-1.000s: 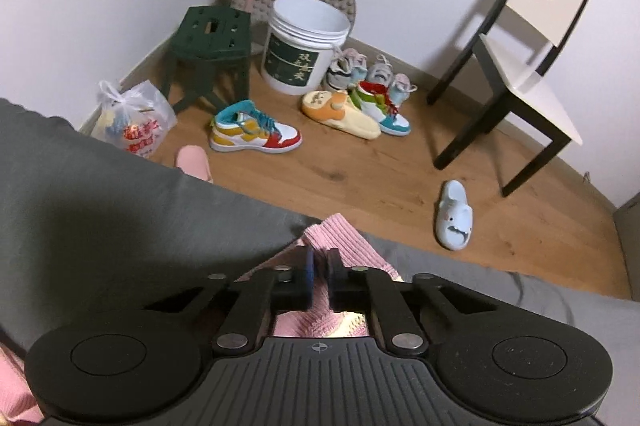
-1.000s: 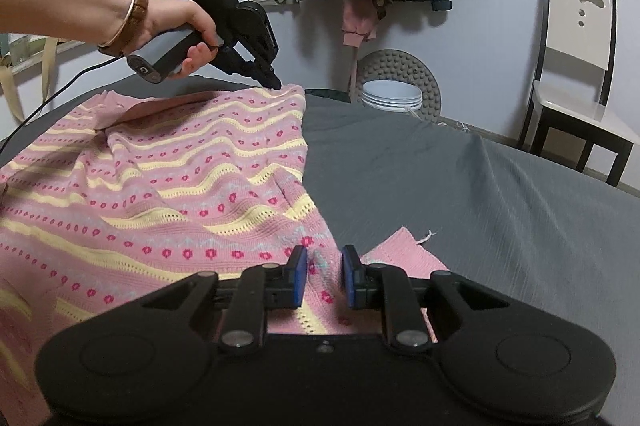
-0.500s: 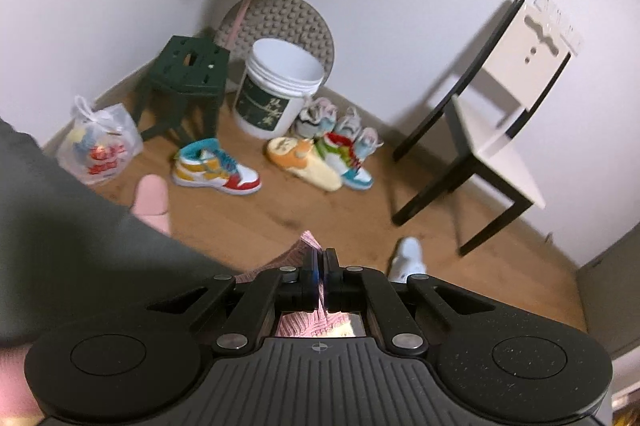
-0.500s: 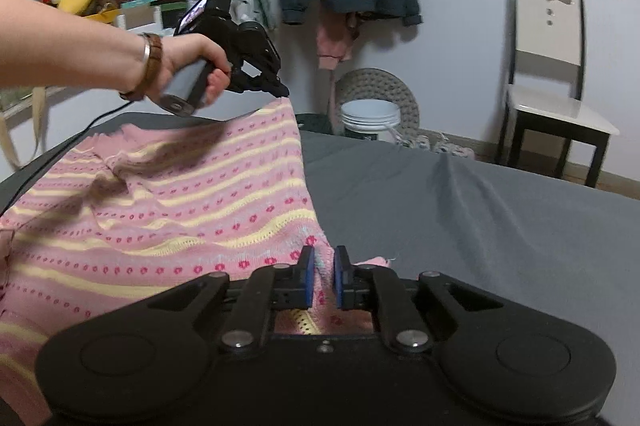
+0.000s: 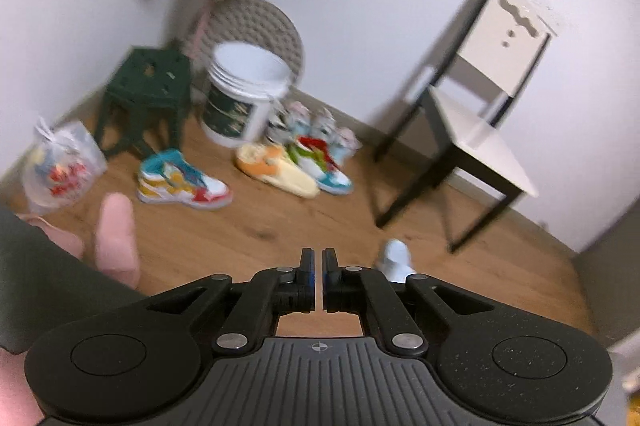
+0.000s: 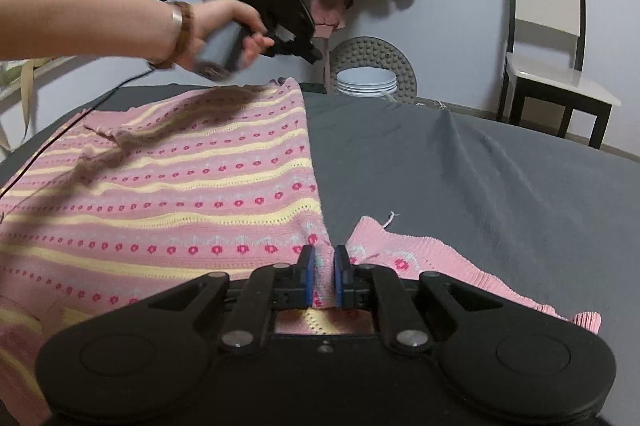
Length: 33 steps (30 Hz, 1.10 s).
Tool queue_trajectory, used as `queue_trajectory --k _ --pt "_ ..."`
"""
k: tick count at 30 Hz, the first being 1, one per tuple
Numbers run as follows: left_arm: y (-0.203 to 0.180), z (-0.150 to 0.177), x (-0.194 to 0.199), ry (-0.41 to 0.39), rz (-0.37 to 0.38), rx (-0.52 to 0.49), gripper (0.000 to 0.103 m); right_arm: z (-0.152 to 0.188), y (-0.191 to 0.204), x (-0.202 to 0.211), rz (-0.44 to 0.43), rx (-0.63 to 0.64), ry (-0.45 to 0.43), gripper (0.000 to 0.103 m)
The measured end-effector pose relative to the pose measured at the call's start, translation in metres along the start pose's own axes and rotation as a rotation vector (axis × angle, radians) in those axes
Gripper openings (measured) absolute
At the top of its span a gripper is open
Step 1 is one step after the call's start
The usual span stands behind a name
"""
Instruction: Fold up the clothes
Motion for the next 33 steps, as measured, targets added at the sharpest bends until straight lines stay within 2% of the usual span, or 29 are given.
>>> queue_trajectory --k 1,2,3,4,5,6,7,9,11,14,16,18,19,20,22,25,29,33 --pt "0.0 0.001 0.008 0.032 -0.008 -0.01 0.017 -0.001 -0.001 0.0 -0.004 -0.006 0.004 0.01" --pt "0.0 0.002 0.015 0.06 -0.04 -0.035 0.041 -0.001 -0.001 0.0 -0.005 -0.006 0.007 0.01" --pt "0.001 0.005 0.023 0.08 -0.078 -0.065 0.058 -0.002 -0.001 -0.001 -0.006 -0.004 0.009 0.011" --pt "0.002 0.008 0.032 0.078 -0.128 -0.102 0.089 -0.002 -0.001 0.0 -0.006 -0.003 0.01 0.011" --pt "0.004 0.011 0.041 0.063 -0.167 -0.127 0.097 -0.002 -0.001 0.0 -0.007 -0.003 0.011 0.011" --pt "0.006 0.014 0.048 0.052 -0.2 -0.147 0.097 -0.002 -0.001 0.0 -0.007 -0.002 0.012 0.011" --pt "0.009 0.017 0.052 0.065 -0.209 -0.15 0.097 -0.001 -0.001 0.0 -0.007 -0.002 0.012 0.011" --pt "0.014 0.023 0.051 0.12 -0.175 -0.122 0.097 -0.001 0.0 0.001 -0.005 -0.001 0.01 0.012" --pt "0.016 0.029 0.05 0.114 -0.164 -0.088 0.084 -0.001 0.0 0.002 -0.005 -0.004 0.005 0.013" --pt "0.017 0.039 0.039 0.144 -0.144 -0.033 0.051 -0.002 -0.001 0.004 -0.011 -0.023 -0.004 0.014" --pt "0.018 0.049 0.03 0.174 -0.147 0.007 0.045 -0.003 -0.004 0.005 -0.016 -0.037 -0.008 0.015" --pt "0.017 0.054 0.027 0.148 -0.171 0.021 0.045 -0.004 -0.004 0.006 -0.018 -0.042 -0.01 0.015" --pt "0.015 0.053 0.027 0.133 -0.177 0.016 0.04 -0.004 -0.004 0.005 -0.019 -0.04 -0.01 0.015" --pt "0.013 0.052 0.026 0.122 -0.174 0.018 0.018 -0.003 -0.004 0.005 -0.018 -0.038 -0.008 0.015" --pt "0.014 0.051 0.023 0.121 -0.127 0.05 0.004 -0.002 -0.003 0.004 -0.018 -0.037 -0.007 0.015" --pt "0.013 0.051 0.016 0.12 -0.12 0.063 0.003 -0.002 -0.003 0.004 -0.02 -0.039 -0.006 0.016" --pt "0.01 0.05 0.012 0.081 -0.137 0.08 0.002 -0.002 -0.004 0.004 -0.026 -0.047 -0.007 0.016" --pt "-0.005 0.044 0.009 0.037 -0.093 0.051 0.002 -0.001 -0.003 0.004 -0.03 -0.048 -0.015 0.017"
Point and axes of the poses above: each gripper's, at about its wrist camera, not at the fingertips, and x roughly against the way its jaws point, y to its left, z to its underside, the point moved 6 cm from there along -x, roughly the way its jaws point, and after that the axes turned 10 degrees about y, right-handed, at the moved point
